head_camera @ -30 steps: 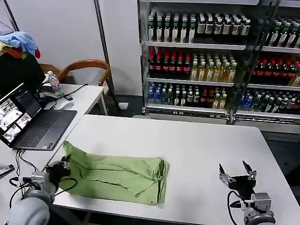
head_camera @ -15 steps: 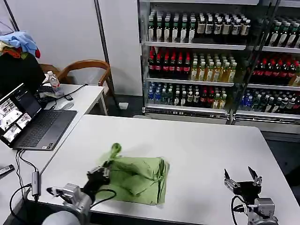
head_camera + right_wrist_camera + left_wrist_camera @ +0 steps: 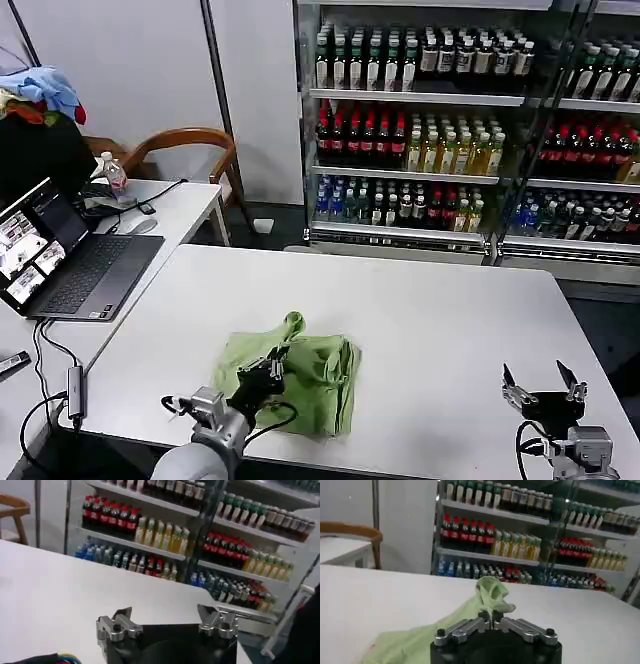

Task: Fold and organize the clothes.

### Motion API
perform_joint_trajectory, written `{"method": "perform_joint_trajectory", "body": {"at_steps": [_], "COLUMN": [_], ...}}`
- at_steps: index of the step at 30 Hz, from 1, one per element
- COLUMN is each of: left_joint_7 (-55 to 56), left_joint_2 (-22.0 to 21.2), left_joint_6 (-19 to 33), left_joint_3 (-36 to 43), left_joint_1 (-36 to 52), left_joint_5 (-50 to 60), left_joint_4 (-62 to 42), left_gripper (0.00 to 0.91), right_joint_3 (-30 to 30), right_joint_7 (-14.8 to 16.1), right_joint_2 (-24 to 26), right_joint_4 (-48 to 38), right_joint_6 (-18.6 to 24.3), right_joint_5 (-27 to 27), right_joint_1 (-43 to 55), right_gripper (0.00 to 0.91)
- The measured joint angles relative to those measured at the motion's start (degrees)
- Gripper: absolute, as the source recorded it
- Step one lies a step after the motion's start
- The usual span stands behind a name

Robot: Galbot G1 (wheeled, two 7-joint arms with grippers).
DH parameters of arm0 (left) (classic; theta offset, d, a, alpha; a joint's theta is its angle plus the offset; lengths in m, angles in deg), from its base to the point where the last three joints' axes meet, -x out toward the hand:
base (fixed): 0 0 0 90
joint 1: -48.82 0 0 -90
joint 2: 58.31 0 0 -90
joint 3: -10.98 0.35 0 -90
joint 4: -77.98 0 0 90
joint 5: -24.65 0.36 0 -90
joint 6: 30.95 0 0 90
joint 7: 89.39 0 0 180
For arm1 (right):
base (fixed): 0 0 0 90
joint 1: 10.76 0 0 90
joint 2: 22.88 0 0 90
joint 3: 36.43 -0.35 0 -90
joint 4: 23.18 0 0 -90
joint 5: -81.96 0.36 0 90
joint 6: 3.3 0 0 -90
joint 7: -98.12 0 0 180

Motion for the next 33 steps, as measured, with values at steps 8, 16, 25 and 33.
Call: {"method": "perform_joint_trajectory", "body": {"at_steps": [8,16,25,33], "left_joint_7": [1.9,2.9,1.2,-2.3], "left_joint_2": [-2.4,-4.9,-5.7,-7.6], "left_joint_6": [-1.0,-1.5,-1.2,2.0], "left_joint_3": [2.3,4.9,5.2,6.7], "left_joint_1": [1.8,2.5,3.2,3.1], "left_joint_5": [-2.3,-2.7,-2.8,-3.4], "left_joint_4": [-0.7,-1.2,-2.8,-2.5], "left_gripper": [0.04,0.04,0.907,0.907], "right_joint_3": [-0.7,-1.9,-2.2,-3.3], "right_joint_7": [0.0,0.0,0.1,0.6], "right_joint_2": [0.2,0.9,1.5,1.9], "right_joint_4": [0.0,0.3,0.5,1.1], "right_joint_6": [-0.1,-0.1,-0.2,-0.5], "right_joint_5": [0.0,0.2,0.2,0.7], "right_joint_1": [0.1,-0.7,-0.9,-1.6], "right_gripper": [0.907,0.907,0.907,0.907]}}
